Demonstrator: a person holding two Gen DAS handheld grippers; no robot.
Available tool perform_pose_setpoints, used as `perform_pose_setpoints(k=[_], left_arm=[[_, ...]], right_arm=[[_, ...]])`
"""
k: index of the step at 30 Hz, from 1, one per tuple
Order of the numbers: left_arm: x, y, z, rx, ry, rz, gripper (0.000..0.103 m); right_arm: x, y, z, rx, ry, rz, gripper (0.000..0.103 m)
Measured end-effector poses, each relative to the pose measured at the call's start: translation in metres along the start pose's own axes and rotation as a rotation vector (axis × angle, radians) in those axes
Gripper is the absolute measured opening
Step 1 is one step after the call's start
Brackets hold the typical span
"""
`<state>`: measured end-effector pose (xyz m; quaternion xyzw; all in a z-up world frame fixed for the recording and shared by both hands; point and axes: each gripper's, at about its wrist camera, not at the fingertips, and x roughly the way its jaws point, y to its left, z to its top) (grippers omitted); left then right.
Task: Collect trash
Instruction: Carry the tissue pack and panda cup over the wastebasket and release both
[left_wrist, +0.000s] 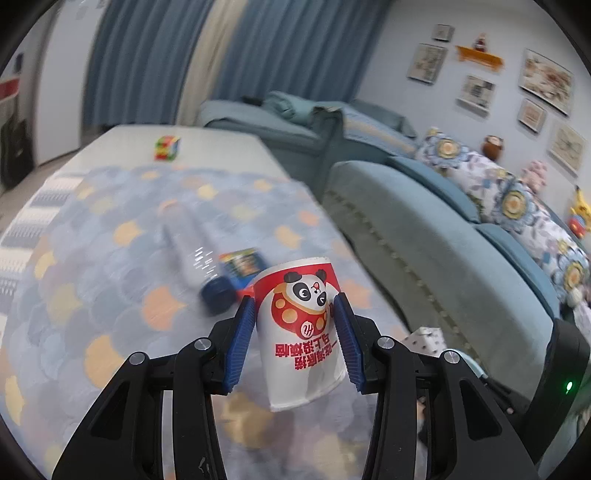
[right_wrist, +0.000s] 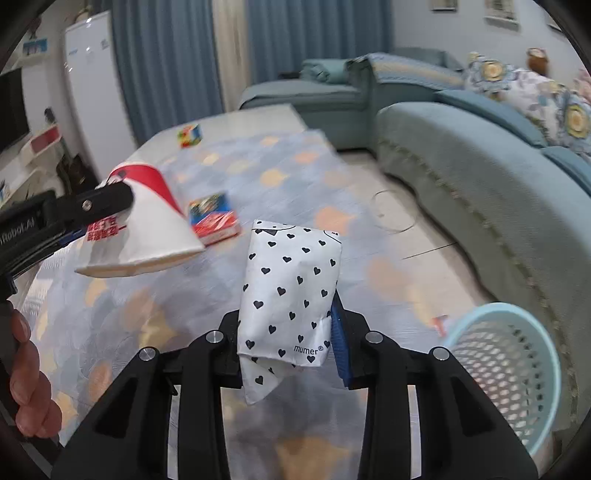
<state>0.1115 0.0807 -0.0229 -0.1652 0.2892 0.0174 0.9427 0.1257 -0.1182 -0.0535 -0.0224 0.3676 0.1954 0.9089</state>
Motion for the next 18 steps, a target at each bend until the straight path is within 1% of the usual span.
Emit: perform_pose_setpoints(k=[2,6,9,10,12,14,16,18], left_arm=[[-0.008,-0.017,0.004,0.033,-0.019,-0.033,0.042],[-0.018,-0.053,0.005,0.093,-0.031,-0.087,0.042],[-0.021,-0.091,0.001,0.169,-0.029,-0.13,0.042],[-0.021,-0.099,-0.001,0.183,-0.024,-0.14,0.042],[-0.017,-0.12,-0.006,0.203,-0.002,-0.174,0.042],[-0.008,-0.138,-0.011,0.215,0.029,-0.201,0.042],[0.006,-0.157,-0.019,0.232,0.079,-0.226,0.042],[0.024,-0.171,-0.028,0.233,0.141,-0.26,0.042]], right_arm=[[-0.016,-0.016,0.001,0.019,-0.023,-0.022,0.032],[-0.05,-0.06,0.0,0.07,-0.051,-0.119,0.032],[-0.066,-0.093,-0.005,0.127,-0.047,-0.161,0.032],[-0.071,-0.108,-0.009,0.155,-0.033,-0.188,0.032],[-0.075,-0.131,-0.016,0.193,-0.002,-0.233,0.032],[-0.077,-0.15,-0.025,0.229,0.026,-0.259,0.032],[-0.075,-0.174,-0.038,0.273,0.074,-0.294,0.032],[-0.073,-0.189,-0.05,0.308,0.112,-0.304,0.032]])
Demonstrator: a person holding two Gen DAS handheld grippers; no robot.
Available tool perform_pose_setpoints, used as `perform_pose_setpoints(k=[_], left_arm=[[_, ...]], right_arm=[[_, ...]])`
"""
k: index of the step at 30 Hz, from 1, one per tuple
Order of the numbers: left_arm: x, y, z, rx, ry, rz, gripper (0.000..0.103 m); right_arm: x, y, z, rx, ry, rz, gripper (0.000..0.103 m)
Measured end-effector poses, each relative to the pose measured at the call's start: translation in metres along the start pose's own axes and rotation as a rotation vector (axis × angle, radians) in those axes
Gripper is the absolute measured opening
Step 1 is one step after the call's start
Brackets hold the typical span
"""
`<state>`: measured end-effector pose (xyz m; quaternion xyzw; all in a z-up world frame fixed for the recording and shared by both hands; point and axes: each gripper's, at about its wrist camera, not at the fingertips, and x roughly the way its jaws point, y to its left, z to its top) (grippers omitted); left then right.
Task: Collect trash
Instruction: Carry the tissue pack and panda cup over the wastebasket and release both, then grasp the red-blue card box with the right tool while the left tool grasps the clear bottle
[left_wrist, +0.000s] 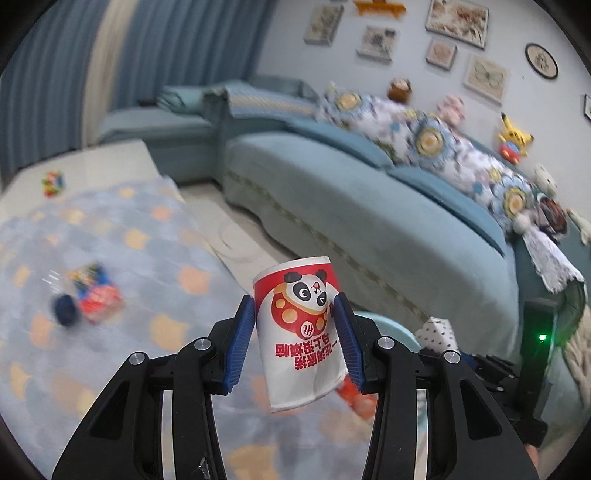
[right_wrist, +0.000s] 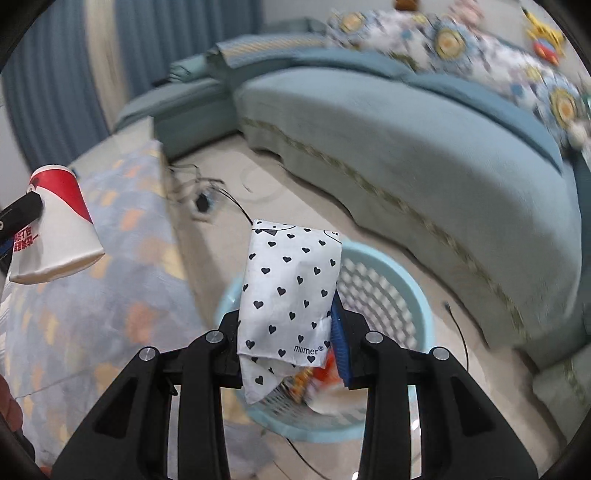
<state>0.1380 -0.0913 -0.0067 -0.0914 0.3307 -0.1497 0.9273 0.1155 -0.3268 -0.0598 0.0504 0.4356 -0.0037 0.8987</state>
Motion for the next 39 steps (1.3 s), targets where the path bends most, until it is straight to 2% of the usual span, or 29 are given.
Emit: perform_pose_setpoints(k=[5,8,13,16,18,19,21,25,31,36,39], left_arm=[[0.043,-0.021,-0.017,0.036,0.122,-0.066,0.043],[0.066,-0.031,-0.03,0.032,0.204,-0.144,0.043],[0.088,-0.041,-0.048,0.056,0.254,-0.147,0.043],[0.093,-0.044,-0.049,0.047,0.258,-0.159,0.043],[0.091,-0.046,-0.05,0.038,0.249,-0.163,0.053],[0.09,-0.047,-0.049,0.035,0.243,-0.164,0.061],[0.086,-0.048,-0.047,0.041,0.225,-0.17,0.062],[0.078,-0.043,-0.046,0.026,0.212,-0.188,0.067],[0.07,-0.033,-0.045,0.005,0.191,-0.189,0.067],[0.058,-0.03,-0.038,0.014,0.143,-0.166,0.067],[0.044,-0.021,-0.031,-0.011,0.11,-0.156,0.067]], right_arm=[[0.026,-0.033,-0.026,0.067,0.118,-0.027,0.032],[0.038,-0.045,-0.038,0.089,0.171,-0.034,0.034],[0.049,-0.052,-0.049,0.111,0.211,-0.038,0.035],[0.052,-0.057,-0.055,0.121,0.228,-0.044,0.038],[0.052,-0.059,-0.056,0.13,0.23,-0.035,0.046],[0.05,-0.06,-0.056,0.132,0.226,-0.028,0.049],[0.045,-0.06,-0.055,0.127,0.212,-0.036,0.06],[0.034,-0.064,-0.051,0.13,0.177,-0.043,0.06],[0.022,-0.066,-0.045,0.152,0.15,-0.018,0.063],[0.012,-0.054,-0.036,0.127,0.122,-0.014,0.063],[0.003,-0.033,-0.03,0.085,0.092,0.005,0.063]])
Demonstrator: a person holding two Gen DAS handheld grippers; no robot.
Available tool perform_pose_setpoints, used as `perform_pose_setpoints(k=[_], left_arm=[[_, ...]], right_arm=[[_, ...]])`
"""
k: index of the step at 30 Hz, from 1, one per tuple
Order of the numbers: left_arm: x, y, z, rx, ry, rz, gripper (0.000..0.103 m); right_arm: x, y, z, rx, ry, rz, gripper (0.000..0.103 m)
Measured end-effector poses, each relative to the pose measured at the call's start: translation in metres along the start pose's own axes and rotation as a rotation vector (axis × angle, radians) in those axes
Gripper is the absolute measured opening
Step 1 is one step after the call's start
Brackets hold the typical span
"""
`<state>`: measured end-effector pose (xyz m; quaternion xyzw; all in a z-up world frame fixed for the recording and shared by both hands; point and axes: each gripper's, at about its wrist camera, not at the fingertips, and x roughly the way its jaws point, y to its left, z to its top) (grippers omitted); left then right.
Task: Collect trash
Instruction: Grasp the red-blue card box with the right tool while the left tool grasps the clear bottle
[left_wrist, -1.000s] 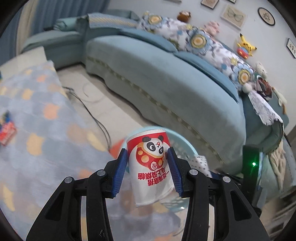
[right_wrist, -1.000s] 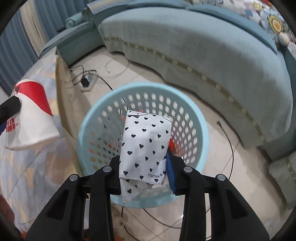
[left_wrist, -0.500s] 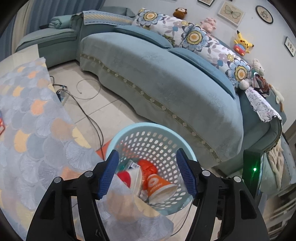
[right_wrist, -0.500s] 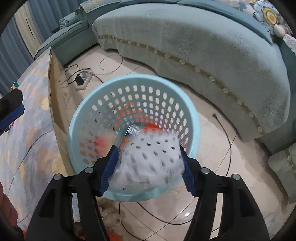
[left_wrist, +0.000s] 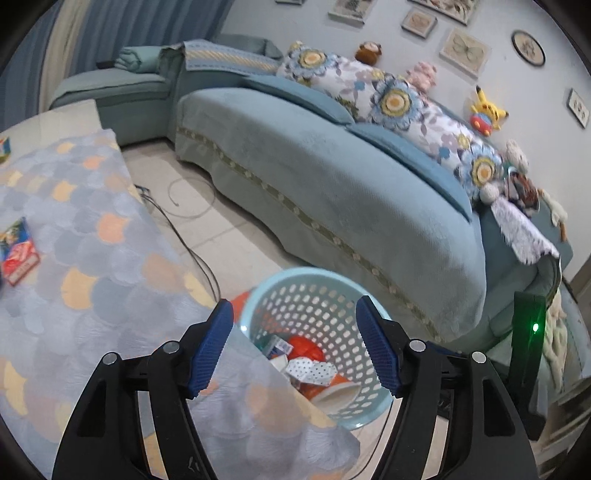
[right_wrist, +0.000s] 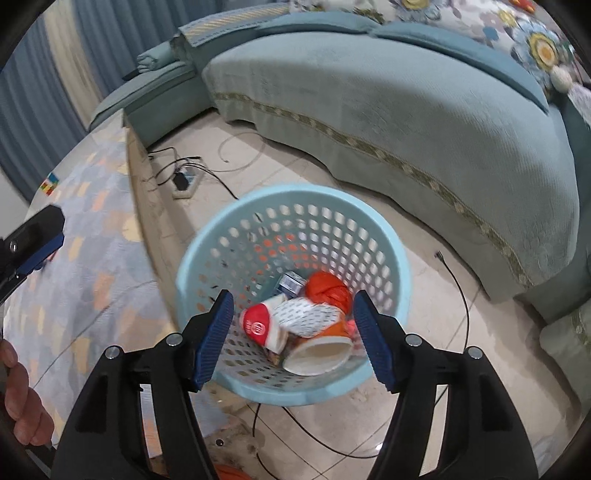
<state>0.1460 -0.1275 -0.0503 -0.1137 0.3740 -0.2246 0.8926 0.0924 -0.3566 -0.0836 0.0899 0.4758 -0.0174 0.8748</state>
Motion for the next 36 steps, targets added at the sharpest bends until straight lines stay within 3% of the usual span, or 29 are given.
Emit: perform_pose_setpoints(k=[4,8,14,19,24,28,33,36], left_arm=[[-0.04,0.024,0.016,-0.085,-0.097,0.029,0.067],[-0.086,0.065,0.03,-0.182,-0.192,0.107,0.068],[-0.143,0.153,0.043,-0.275,-0.267,0.329,0.073],[-0.156,0.234,0.056,-0.403,-0.252,0.435,0.073],[-0.123,0.288,0.07,-0.446,-0.163,0.5,0.073],[-0.093,0.31,0.072,-0.475,-0.106,0.551,0.08],[-0.068,0.331,0.068,-0.489,-0.046,0.619,0.08],[-0.062,0.338,0.063,-0.484,-0.023,0.616,0.079]], right_arm=[[-0.012,0.036,0.01,-0.075,-0.049,0.042,0.063],[-0.027,0.094,0.024,-0.177,-0.115,0.123,0.063],[-0.023,0.19,0.044,-0.318,-0.196,0.258,0.063],[0.007,0.268,0.056,-0.44,-0.212,0.345,0.063],[0.054,0.325,0.063,-0.5,-0.16,0.396,0.063],[0.079,0.349,0.06,-0.517,-0.128,0.425,0.063],[0.098,0.368,0.058,-0.526,-0.106,0.446,0.063],[0.107,0.376,0.056,-0.532,-0.097,0.449,0.063]])
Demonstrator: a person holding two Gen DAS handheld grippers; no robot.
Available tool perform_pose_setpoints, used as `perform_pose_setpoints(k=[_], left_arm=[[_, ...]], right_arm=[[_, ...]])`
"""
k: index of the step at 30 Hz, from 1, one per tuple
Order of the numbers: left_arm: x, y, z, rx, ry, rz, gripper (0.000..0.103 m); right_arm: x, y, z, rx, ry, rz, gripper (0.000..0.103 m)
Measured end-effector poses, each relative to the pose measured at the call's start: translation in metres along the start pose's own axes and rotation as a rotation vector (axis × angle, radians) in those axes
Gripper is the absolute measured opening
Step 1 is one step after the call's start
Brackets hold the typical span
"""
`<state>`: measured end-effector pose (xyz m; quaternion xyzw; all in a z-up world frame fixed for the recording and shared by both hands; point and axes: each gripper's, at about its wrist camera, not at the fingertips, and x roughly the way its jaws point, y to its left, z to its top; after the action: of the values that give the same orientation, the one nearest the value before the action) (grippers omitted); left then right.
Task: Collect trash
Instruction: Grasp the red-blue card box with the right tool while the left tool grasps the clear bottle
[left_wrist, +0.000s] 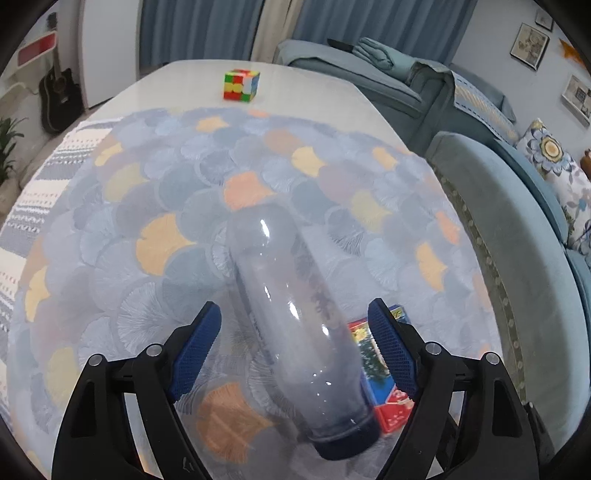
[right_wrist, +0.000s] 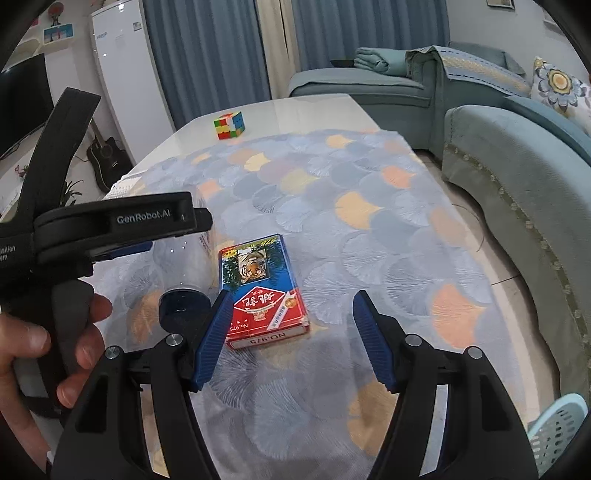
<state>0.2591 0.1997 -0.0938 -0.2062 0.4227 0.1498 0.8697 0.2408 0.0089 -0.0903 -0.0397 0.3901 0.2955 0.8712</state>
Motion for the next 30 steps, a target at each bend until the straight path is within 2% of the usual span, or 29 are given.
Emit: perform_pose_setpoints(k=[7,9,10,11,12,14,15,18,21,25,26,29,30], left_arm=[[0.013,0.011,-0.001,-0.023,0.027,-0.024,0.08],[0.015,0.007,-0.001,0.001,0.031,-0.014,0.078],[0.015,0.005,-0.002,0.015,0.03,-0.009,0.075],[0.015,0.004,-0.003,0.027,0.029,-0.018,0.063],[0.013,0.004,-0.005,0.04,0.032,-0.036,0.061],[0.008,0.006,-0.008,0.053,0.037,-0.065,0.05],[0.007,0.007,-0.009,0.056,0.038,-0.073,0.049],[-0.001,0.019,-0.014,0.05,0.043,-0.094,0.048],[-0.007,0.031,-0.018,0.036,0.034,-0.1,0.048],[-0.012,0.046,-0.022,0.004,0.02,-0.116,0.048],[-0.014,0.048,-0.024,-0.005,0.016,-0.124,0.048],[-0.016,0.052,-0.026,-0.018,0.006,-0.129,0.048],[-0.017,0.051,-0.028,-0.021,0.003,-0.133,0.048]], right_arm=[[0.013,0.009,0.002,-0.03,0.035,0.007,0.063],[0.017,0.008,0.002,-0.031,0.049,0.005,0.063],[0.018,0.008,0.003,-0.03,0.053,0.006,0.063],[0.02,0.008,0.003,-0.028,0.06,0.008,0.063],[0.022,0.008,0.004,-0.027,0.067,0.012,0.063],[0.024,0.009,0.004,-0.03,0.075,0.016,0.063],[0.026,0.011,0.005,-0.034,0.08,0.02,0.063],[0.031,0.019,0.006,-0.055,0.095,0.026,0.072],[0.037,0.026,0.009,-0.072,0.103,0.029,0.073],[0.053,0.034,0.012,-0.093,0.158,-0.009,0.073],[0.055,0.035,0.012,-0.095,0.164,-0.013,0.073],[0.058,0.035,0.011,-0.098,0.176,-0.039,0.061],[0.057,0.035,0.01,-0.099,0.17,-0.044,0.06]])
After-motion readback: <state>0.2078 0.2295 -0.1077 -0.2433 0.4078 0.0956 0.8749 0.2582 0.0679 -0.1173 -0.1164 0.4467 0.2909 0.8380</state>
